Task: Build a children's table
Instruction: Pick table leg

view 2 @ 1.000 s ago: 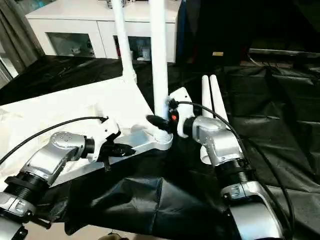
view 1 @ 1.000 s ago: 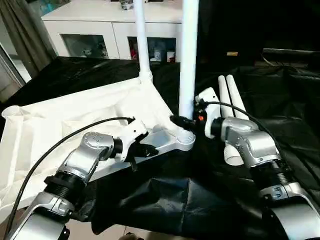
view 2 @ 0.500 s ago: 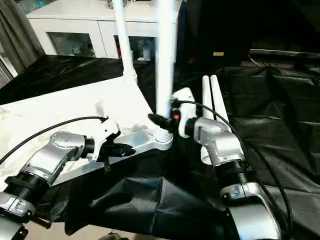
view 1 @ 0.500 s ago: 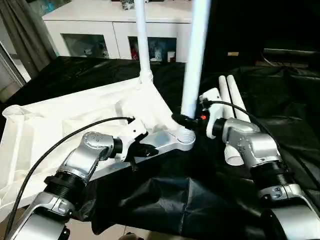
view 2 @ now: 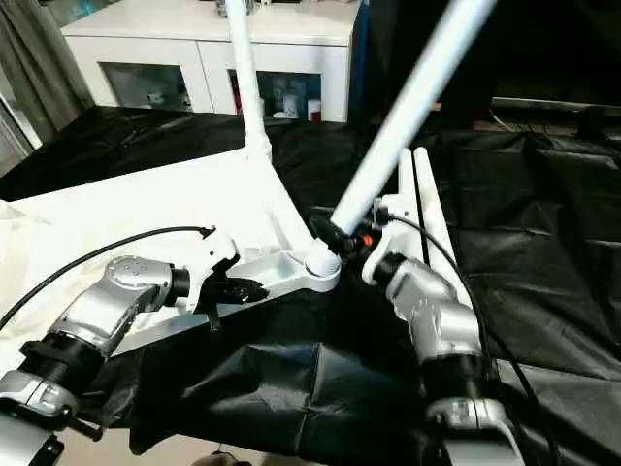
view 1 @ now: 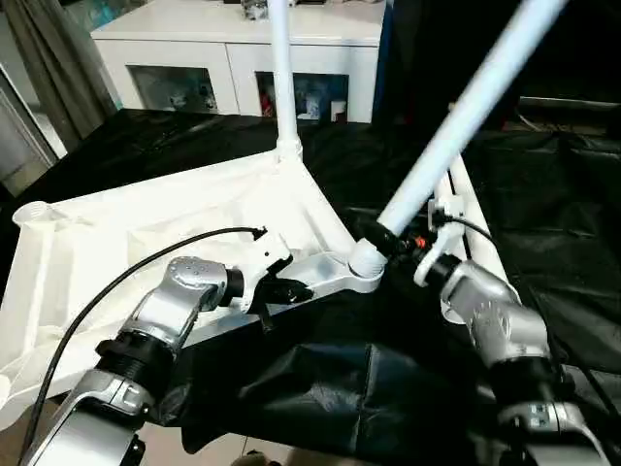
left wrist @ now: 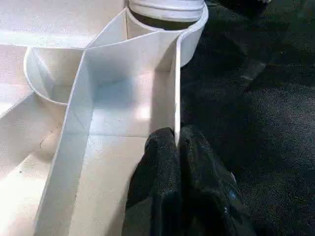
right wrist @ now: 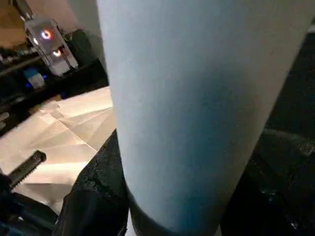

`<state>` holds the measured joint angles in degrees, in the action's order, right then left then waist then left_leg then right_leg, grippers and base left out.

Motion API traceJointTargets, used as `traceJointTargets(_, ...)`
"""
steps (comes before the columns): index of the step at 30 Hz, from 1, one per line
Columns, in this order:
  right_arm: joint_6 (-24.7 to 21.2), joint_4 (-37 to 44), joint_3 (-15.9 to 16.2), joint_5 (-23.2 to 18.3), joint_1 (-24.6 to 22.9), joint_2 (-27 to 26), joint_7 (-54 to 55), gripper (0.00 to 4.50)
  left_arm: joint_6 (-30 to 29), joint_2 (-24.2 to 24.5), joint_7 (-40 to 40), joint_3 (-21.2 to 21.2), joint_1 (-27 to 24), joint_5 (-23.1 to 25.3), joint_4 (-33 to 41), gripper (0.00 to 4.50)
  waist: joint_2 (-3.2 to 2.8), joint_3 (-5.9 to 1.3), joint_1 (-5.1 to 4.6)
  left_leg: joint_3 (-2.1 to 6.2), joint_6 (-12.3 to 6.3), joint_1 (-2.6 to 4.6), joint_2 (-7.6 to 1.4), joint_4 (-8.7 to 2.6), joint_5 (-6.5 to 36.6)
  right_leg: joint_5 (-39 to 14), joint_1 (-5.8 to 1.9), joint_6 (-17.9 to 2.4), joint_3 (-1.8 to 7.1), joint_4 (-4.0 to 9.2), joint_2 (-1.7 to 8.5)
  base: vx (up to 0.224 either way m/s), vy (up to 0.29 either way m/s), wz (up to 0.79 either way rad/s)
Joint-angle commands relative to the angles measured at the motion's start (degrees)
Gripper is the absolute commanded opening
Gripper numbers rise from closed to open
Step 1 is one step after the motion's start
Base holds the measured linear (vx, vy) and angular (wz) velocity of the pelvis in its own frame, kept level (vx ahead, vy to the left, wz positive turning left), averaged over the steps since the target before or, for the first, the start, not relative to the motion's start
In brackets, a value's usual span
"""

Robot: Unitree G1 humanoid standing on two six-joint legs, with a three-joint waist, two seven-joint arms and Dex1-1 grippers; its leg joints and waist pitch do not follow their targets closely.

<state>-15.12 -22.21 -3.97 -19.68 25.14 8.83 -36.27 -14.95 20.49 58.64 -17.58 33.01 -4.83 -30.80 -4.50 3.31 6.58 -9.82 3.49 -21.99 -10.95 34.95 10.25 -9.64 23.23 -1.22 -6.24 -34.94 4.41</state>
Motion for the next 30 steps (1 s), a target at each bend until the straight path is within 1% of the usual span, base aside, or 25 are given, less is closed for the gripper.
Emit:
traceJointTargets(1, 0.1, 0.4, 1.6, 3.8, -2.7, 0.0, 2.7, 1.9, 1.5, 0.1, -1.0, 2.5, 2.6, -0.5, 0.0, 0.0, 0.34, -4.22, -0.14, 0.88, -0.98, 1.44, -2.23, -4.38, 14.3, -22.0, -2.48, -7.5, 3.34, 5.54, 4.66, 0.0, 0.0, 0.0)
traceJointTargets(3, 0.6, 1.4, 2.7, 4.7, -3.0, 0.2, 2.7, 1.9, 1.7, 0.0, -0.9, 2.5, 2.7, -0.4, -0.2, 0.0, 0.36, -4.2, -0.25, 1.03, -0.79, 1.22, -2.21, -4.5, 14.8, -22.9, -2.7, -7.3, 3.28, 5.48, 4.7, 0.0, 0.0, 0.0)
traceJointTargets(5, 0.7, 1.8, 3.1, 5.1, -3.1, 0.3, 2.7, 1.9, 1.8, 0.0, -0.9, 2.5, 2.7, -0.4, -0.3, 0.0, 0.3, -4.16, -0.33, 1.09, -0.81, 1.25, -2.26, -4.56, 15.3, -23.4, -2.61, -7.0, 3.31, 5.56, 4.7, 0.0, 0.0, 0.0)
traceJointTargets(6, 0.4, 2.4, 4.9, 6.1, -2.9, 0.8, 2.2, 1.9, 2.0, 0.0, -0.7, 2.3, 2.6, -0.2, -0.4, 0.0, 0.65, -4.14, -0.39, 1.05, -0.92, 1.17, -2.23, -4.59, 15.2, -23.4, -2.65, -6.8, 3.34, 5.58, 4.67, 0.0, 0.0, 0.0)
traceJointTargets(7, 0.2, 2.6, 6.0, 6.8, -2.6, 1.2, 1.9, 1.9, 2.2, 0.1, -0.6, 2.2, 2.6, 0.0, -0.4, 0.0, 0.48, -4.13, -0.36, 1.09, -1.04, 1.08, -2.24, -4.58, 14.8, -23.1, -2.69, -6.8, 3.37, 5.49, 4.69, 0.0, 0.0, 0.0)
traceJointTargets(8, 0.2, 2.6, 6.1, 6.9, -2.6, 1.2, 1.8, 1.9, 2.2, 0.1, -0.6, 2.2, 2.6, 0.0, -0.4, 0.0, 0.5, -4.19, -0.34, 1.06, -1.08, 1.09, -2.22, -4.54, 14.5, -22.9, -2.71, -6.8, 3.39, 5.49, 4.7, 0.0, 0.0, 0.0)
traceJointTargets(9, 0.1, 2.7, 6.9, 7.5, -2.5, 1.6, 1.7, 1.9, 2.4, 0.0, -0.6, 2.2, 2.6, 0.0, -0.6, 0.0, 0.67, -4.21, -0.33, 1.02, -1.18, 1.06, -2.2, -4.5, 14.2, -22.6, -2.72, -6.8, 3.41, 5.48, 4.72, 0.0, 0.0, 0.0)
traceJointTargets(10, 0.1, 2.7, 6.9, 7.5, -2.5, 1.6, 1.7, 1.9, 2.4, 0.0, -0.6, 2.2, 2.6, 0.0, -0.6, 0.0, 0.57, -4.2, -0.3, 1.01, -1.35, 1.01, -2.18, -4.49, 13.9, -22.4, -2.69, -6.9, 3.44, 5.42, 4.72, 0.0, 0.0, 0.0)
traceJointTargets(11, -0.2, 2.7, 7.6, 8.0, -2.3, 1.9, 1.2, 1.9, 2.3, 0.0, -0.6, 2.2, 2.5, 0.0, -0.4, 0.0, 0.59, -4.19, -0.31, 1.0, -1.4, 1.0, -2.17, -4.46, 13.8, -22.4, -2.7, -6.9, 3.45, 5.43, 4.75, 0.0, 0.0, 0.0)
traceJointTargets(12, -0.6, 2.8, 8.2, 8.2, -2.3, 2.1, 0.8, 1.9, 2.4, 0.0, -0.6, 2.2, 2.4, 0.0, -0.3, 0.0, 1.51, -4.19, -0.36, 0.9, -1.65, 0.91, -2.18, -4.5, 13.4, -22.4, -2.82, -6.8, 3.43, 5.52, 4.71, 0.0, 0.0, 0.0)
traceJointTargets(13, -1.2, 3.0, 8.7, 8.3, -2.2, 2.3, 0.3, 1.9, 2.3, 0.0, -0.7, 2.3, 2.3, -0.1, -0.2, 0.0, 0.94, -4.19, -0.17, 0.98, -1.69, 0.97, -2.21, -4.45, 13.0, -22.7, -2.75, -6.8, 3.46, 5.34, 4.8, 0.0, 0.0, 0.0)
traceJointTargets(14, -2.1, 3.1, 9.6, 8.7, -2.1, 2.9, -0.7, 1.9, 2.3, 0.1, -0.6, 2.2, 2.1, 0.0, -0.1, 0.0, 0.88, -4.17, -0.23, 0.99, -1.7, 0.97, -2.27, -4.47, 13.0, -22.7, -2.7, -6.8, 3.46, 5.36, 4.78, 0.0, 0.0, 0.0)
traceJointTargets(15, -2.2, 3.1, 9.8, 8.8, -2.1, 3.0, -0.9, 1.9, 2.4, 0.1, -0.6, 2.2, 2.1, 0.0, -0.1, 0.0, 0.99, -4.11, -0.31, 0.98, -1.65, 0.96, -2.23, -4.5, 13.3, -22.8, -2.73, -6.6, 3.41, 5.43, 4.65, 0.0, 0.0, 0.0)
traceJointTargets(16, -2.5, 3.2, 10.3, 9.0, -2.1, 3.3, -1.4, 1.9, 2.3, 0.2, -0.6, 2.2, 1.9, 0.0, 0.1, 0.0, 1.37, -4.1, -0.35, 0.91, -1.73, 0.99, -2.26, -4.53, 13.3, -22.8, -2.7, -6.6, 3.52, 5.48, 4.71, 0.0, 0.0, 0.0)
traceJointTargets(17, -3.0, 3.2, 10.9, 9.1, -2.0, 3.6, -2.1, 1.9, 2.3, 0.2, -0.5, 2.2, 1.8, -0.1, 0.2, 0.0, 1.19, -4.15, -0.24, 0.96, -1.74, 0.96, -2.21, -4.47, 13.1, -23.0, -2.77, -6.5, 3.49, 5.38, 4.75, 0.0, 0.0, 0.0)
traceJointTargets(18, -3.2, 3.2, 11.1, 9.1, -2.0, 3.8, -2.4, 1.9, 2.3, 0.2, -0.5, 2.2, 1.8, -0.1, 0.2, 0.0, 1.18, -4.09, -0.28, 0.95, -1.79, 0.96, -2.24, -4.49, 13.1, -23.1, -2.69, -6.5, 3.51, 5.42, 4.75, 0.0, 0.0, 0.0)
traceJointTargets(19, -3.2, 2.9, 11.9, 9.4, -1.9, 4.2, -3.5, 1.9, 2.3, 0.3, -0.4, 2.2, 1.6, -0.1, 0.4, 0.0, 1.39, -4.1, -0.33, 0.91, -1.83, 0.9, -2.2, -4.47, 13.1, -23.2, -2.74, -6.5, 3.49, 5.45, 4.73, 0.0, 0.0, 0.0)
traceJointTargets(23, -3.1, 1.8, 13.5, 10.1, -1.4, 5.0, -5.6, 1.9, 2.1, 0.4, 0.0, 1.9, 1.2, 0.0, 1.1, 0.0, 1.33, -4.13, -0.28, 0.95, -1.86, 0.95, -2.25, -4.48, 12.9, -22.9, -2.7, -6.6, 3.52, 5.4, 4.76, 0.0, 0.0, 0.0)
traceJointTargets(26, -3.6, 1.2, 14.2, 9.9, -0.9, 5.6, -7.3, 1.9, 1.8, 0.5, 0.2, 1.8, 0.9, -0.1, 1.7, 0.0, 1.51, -4.17, -0.28, 0.96, -1.89, 0.93, -2.28, -4.49, 13.1, -22.3, -2.76, -6.9, 3.5, 5.29, 4.75, 0.0, 0.0, 0.0)
traceJointTargets(30, -2.6, -1.2, 15.2, 10.0, 0.4, 6.7, -11.8, 1.9, 1.8, 1.0, 1.7, 1.3, 0.8, -0.1, 2.5, 0.0, 1.47, -4.21, -0.3, 1.0, -1.73, 0.99, -2.41, -4.57, 14.0, -21.8, -2.78, -7.2, 3.51, 5.29, 4.75, 0.0, 0.0, 0.0)
